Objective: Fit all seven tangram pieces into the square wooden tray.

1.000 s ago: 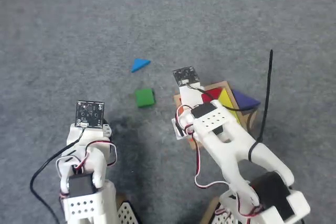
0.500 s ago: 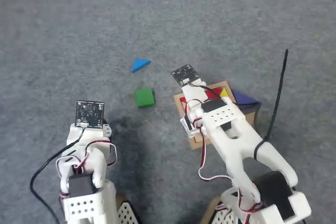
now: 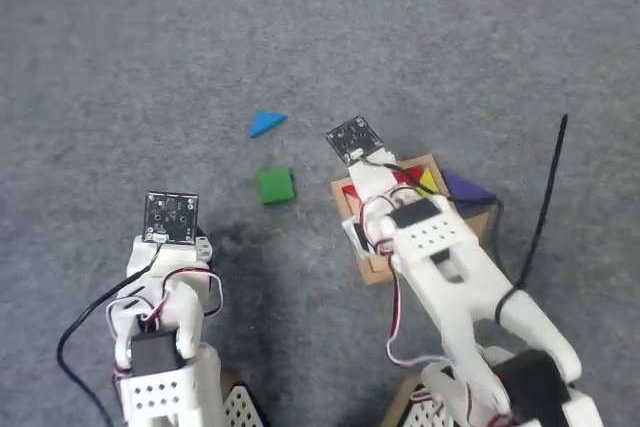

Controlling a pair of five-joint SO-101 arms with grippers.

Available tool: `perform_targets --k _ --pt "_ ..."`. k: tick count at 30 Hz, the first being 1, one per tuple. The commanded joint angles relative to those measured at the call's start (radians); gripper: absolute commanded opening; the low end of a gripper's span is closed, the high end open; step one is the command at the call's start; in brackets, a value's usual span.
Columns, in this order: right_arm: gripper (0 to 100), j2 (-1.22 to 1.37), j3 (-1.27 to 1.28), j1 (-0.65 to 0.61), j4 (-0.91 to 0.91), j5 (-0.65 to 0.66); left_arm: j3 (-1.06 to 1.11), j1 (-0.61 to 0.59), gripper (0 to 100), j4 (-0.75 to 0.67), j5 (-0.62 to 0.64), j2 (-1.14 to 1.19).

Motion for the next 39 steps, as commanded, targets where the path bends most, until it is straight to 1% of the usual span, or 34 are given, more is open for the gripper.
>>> perform_targets --k 1,5,10,18,25,31,36,39 --pt "13.7 -0.085 0.017 -0.056 -0.033 0.012 -0.008 0.006 2 0.005 -0.003 -0.014" --pt "7.8 -0.084 0.051 -0.081 -0.035 0.009 -0.008 0.008 2 0.005 -0.003 -0.014" --pt "7.3 -0.082 0.083 -0.073 -0.025 0.011 -0.008 0.008 2 0.005 -0.003 -0.014" --pt "7.3 -0.082 0.094 -0.071 0.059 0.015 -0.008 0.008 2 0.005 -0.003 -0.014" --pt "7.4 -0.082 0.094 0.058 0.056 0.026 -0.008 0.008 2 0.005 -0.003 -0.014" --pt "7.3 -0.082 0.094 0.087 0.064 0.043 -0.008 0.008 2 0.005 -0.003 -0.014" --pt "7.2 -0.101 0.086 0.186 0.065 0.012 -0.008 0.008 2 0.005 -0.003 -0.014" --pt "7.2 -0.162 0.086 0.171 0.062 -0.012 -0.008 0.008 2 0.003 -0.003 -0.014"
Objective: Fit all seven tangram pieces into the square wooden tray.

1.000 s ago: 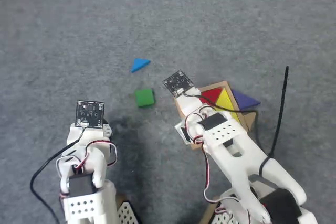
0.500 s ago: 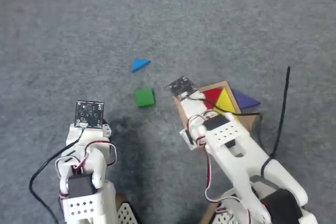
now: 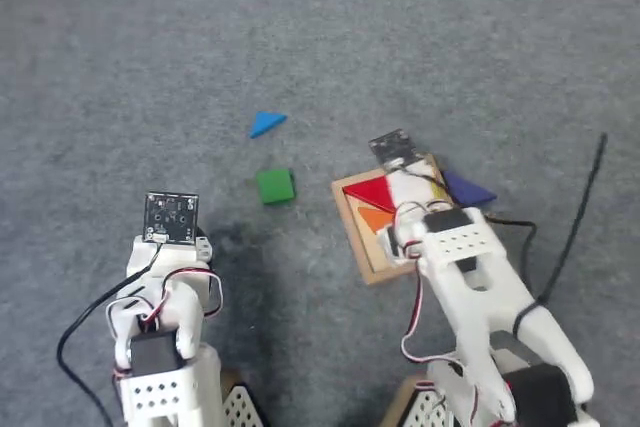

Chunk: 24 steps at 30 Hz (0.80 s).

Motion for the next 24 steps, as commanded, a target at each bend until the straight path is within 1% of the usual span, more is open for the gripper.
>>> perform_targets --k 1,4,7,12,18,24 --pt "7.2 -0.122 -0.014 -0.022 0.012 -0.046 -0.008 0.008 2 0.003 -0.003 -0.014" --pt "7.2 -0.194 -0.014 -0.097 0.002 -0.080 -0.008 0.008 2 0.003 -0.003 -0.014" --pt "7.2 -0.193 -0.014 -0.145 -0.027 -0.094 -0.008 0.008 2 0.005 -0.003 -0.014" --pt "7.2 -0.053 -0.055 -0.117 -0.058 -0.094 -0.008 0.008 2 0.005 -0.003 -0.014" --pt "7.2 0.087 -0.123 -0.124 -0.059 -0.097 -0.008 0.008 2 0.005 -0.003 -0.014" --pt "7.2 0.124 -0.133 -0.105 -0.081 -0.109 -0.008 0.008 2 0.005 -0.003 -0.014"
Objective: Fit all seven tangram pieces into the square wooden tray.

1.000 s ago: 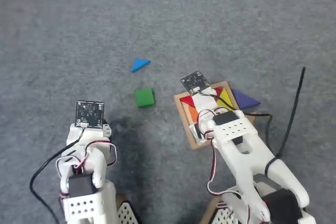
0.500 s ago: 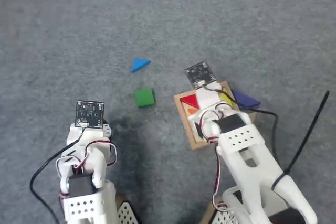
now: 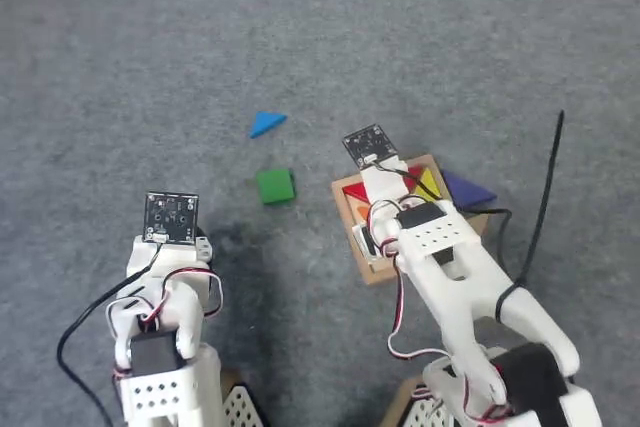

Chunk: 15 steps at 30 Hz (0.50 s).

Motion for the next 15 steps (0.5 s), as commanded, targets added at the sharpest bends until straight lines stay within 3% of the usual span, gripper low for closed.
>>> perform_targets --k 1,11,15 --pt "7.2 -0.007 -0.054 0.022 -0.038 -0.048 -0.008 0.008 2 0.005 -0.003 -0.014" --pt "7.1 -0.005 -0.051 0.038 -0.062 -0.097 -0.008 0.008 2 0.005 -0.003 -0.014" --pt "2.0 -0.005 -0.051 0.047 -0.062 -0.107 -0.008 0.008 2 0.005 -0.003 -0.014"
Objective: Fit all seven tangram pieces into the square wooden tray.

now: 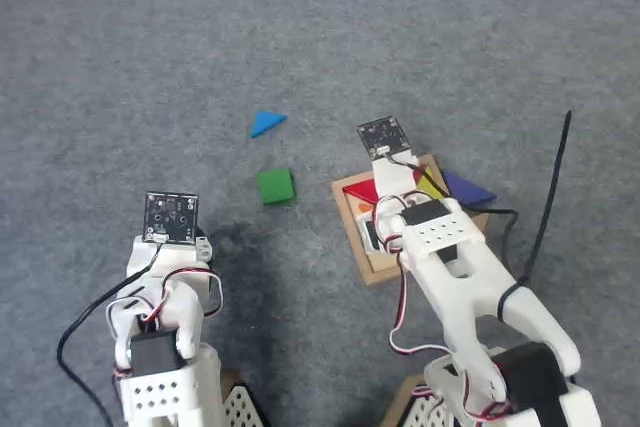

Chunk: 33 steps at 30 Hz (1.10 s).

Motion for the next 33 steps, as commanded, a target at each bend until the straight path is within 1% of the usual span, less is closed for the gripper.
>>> perform_targets --k 1,10,16,21,24,28,30,33 --pt "1.3 -0.005 -0.051 0.018 -0.021 -0.018 -0.008 0.008 2 0.005 -0.003 -0.014" --pt "0.9 -0.005 -0.051 0.022 -0.050 -0.021 -0.008 0.008 2 0.006 -0.003 -0.014" --pt "0.9 -0.001 -0.054 0.051 -0.081 -0.015 -0.008 0.008 2 0.006 -0.003 -0.014" --pt "0.9 0.071 -0.055 0.047 -0.074 0.002 -0.008 0.008 2 0.006 -0.003 -0.014" --pt "0.9 0.097 -0.055 0.053 -0.028 0.044 -0.008 0.008 2 0.006 -0.003 -0.014" --pt "0.9 0.071 -0.048 0.058 0.047 0.052 -0.008 0.008 2 0.006 -0.003 -0.014" --pt "0.9 0.058 -0.031 0.076 0.056 0.058 -0.008 0.008 2 0.006 -0.003 -0.014" --pt "0.9 0.035 -0.009 0.114 0.058 0.112 -0.008 0.008 2 0.006 -0.003 -0.014"
